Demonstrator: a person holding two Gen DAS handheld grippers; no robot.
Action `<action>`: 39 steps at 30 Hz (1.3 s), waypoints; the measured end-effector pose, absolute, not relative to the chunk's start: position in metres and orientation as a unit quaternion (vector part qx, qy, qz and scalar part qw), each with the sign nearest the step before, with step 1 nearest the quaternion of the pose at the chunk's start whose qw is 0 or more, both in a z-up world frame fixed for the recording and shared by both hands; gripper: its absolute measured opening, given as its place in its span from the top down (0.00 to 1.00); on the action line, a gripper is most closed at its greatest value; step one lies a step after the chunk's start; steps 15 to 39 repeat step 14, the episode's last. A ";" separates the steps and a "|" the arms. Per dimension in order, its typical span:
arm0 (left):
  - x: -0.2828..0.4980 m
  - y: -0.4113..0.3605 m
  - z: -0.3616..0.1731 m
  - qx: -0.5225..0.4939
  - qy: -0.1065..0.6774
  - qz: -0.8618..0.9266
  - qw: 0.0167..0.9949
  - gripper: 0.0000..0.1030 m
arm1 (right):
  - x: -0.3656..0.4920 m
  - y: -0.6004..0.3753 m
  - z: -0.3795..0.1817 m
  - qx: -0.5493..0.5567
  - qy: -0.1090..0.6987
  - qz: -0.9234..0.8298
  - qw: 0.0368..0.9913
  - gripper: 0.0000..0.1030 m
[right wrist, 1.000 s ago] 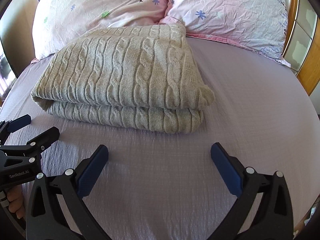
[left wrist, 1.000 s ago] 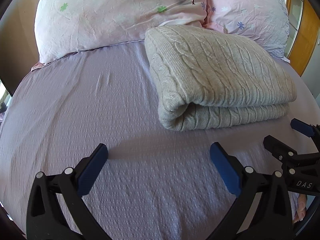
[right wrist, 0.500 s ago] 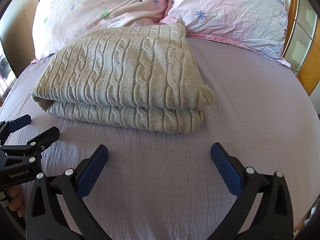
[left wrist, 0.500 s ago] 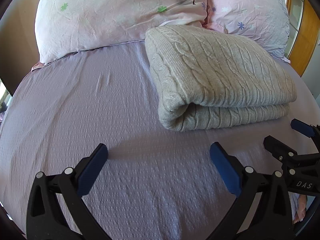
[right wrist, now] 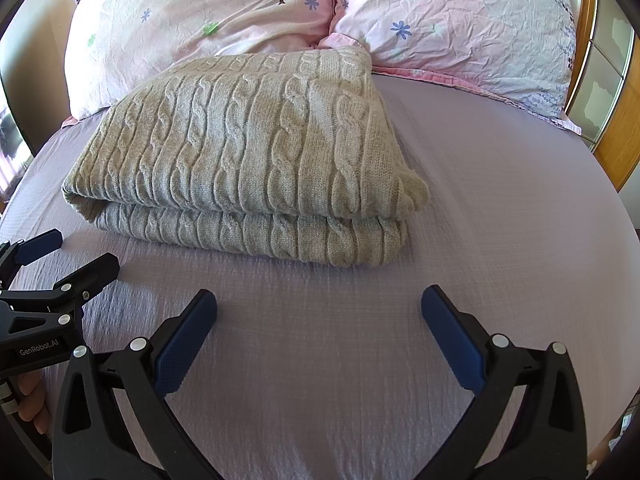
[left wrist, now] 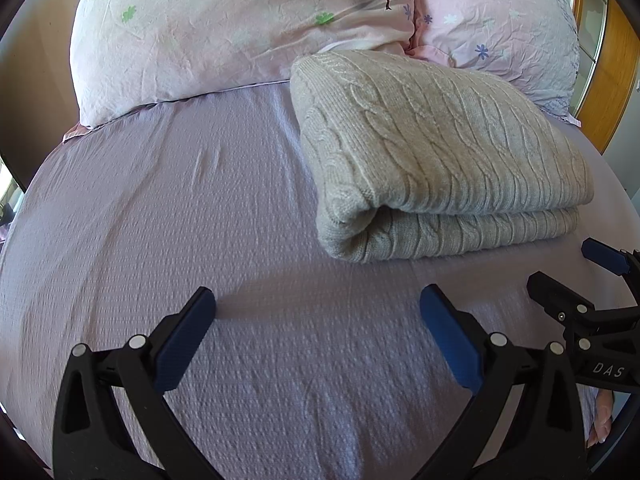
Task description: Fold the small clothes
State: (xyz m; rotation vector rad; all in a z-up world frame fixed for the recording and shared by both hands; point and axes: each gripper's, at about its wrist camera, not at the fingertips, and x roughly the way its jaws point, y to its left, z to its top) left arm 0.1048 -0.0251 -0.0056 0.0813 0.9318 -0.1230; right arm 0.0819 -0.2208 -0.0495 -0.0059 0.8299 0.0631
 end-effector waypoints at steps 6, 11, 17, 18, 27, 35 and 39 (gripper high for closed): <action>0.106 -0.025 -0.005 0.041 0.450 -0.059 0.890 0.02 | 0.082 -0.221 -0.050 -0.003 0.403 0.031 0.915 0.01; 0.106 -0.026 -0.005 0.040 0.449 -0.060 0.891 0.02 | 0.082 -0.221 -0.049 -0.003 0.403 0.031 0.915 0.01; 0.105 -0.027 -0.006 0.040 0.448 -0.058 0.891 0.02 | 0.082 -0.221 -0.049 -0.003 0.403 0.031 0.915 0.01; 0.105 -0.027 -0.006 0.040 0.448 -0.058 0.891 0.02 | 0.082 -0.221 -0.049 -0.003 0.403 0.031 0.915 0.01; 0.105 -0.027 -0.006 0.040 0.448 -0.058 0.891 0.02 | 0.082 -0.221 -0.049 -0.003 0.403 0.031 0.915 0.01; 0.105 -0.027 -0.006 0.040 0.448 -0.058 0.891 0.02 | 0.082 -0.221 -0.049 -0.003 0.403 0.031 0.915 0.01; 0.105 -0.027 -0.006 0.040 0.448 -0.058 0.891 0.02 | 0.082 -0.221 -0.049 -0.003 0.403 0.031 0.915 0.01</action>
